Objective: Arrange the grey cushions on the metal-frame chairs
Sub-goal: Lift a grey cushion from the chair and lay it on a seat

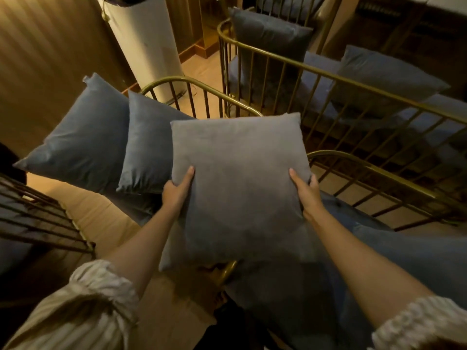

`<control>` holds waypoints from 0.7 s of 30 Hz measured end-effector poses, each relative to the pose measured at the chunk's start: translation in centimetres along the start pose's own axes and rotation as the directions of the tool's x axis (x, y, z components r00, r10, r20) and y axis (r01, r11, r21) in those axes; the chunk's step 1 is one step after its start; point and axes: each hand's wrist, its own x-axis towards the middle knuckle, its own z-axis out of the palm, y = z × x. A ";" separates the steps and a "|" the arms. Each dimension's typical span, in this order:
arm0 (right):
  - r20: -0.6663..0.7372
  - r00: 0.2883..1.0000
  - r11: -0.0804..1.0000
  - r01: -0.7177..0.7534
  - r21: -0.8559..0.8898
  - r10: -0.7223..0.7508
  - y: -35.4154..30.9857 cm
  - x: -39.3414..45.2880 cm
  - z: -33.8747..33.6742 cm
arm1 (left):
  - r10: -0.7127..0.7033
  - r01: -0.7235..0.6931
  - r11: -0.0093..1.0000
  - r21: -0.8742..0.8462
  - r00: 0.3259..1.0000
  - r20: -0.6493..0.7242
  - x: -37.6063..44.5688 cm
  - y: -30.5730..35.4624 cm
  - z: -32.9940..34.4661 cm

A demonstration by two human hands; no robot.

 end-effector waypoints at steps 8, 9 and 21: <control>0.206 0.975 0.994 0.067 0.081 -0.083 -6.9 3.7 13.6 | 0.151 -0.138 0.979 0.153 0.985 -0.081 10.2 11.3 -9.2; 0.242 0.967 0.996 0.069 0.061 -0.081 -7.5 3.8 15.7 | 0.155 -0.135 0.973 0.189 0.984 -0.093 11.2 12.5 -10.7; 0.605 0.780 0.829 0.227 -0.512 0.160 -4.2 6.0 31.5 | 0.176 -0.104 0.725 0.681 0.984 -0.038 18.3 8.4 -16.9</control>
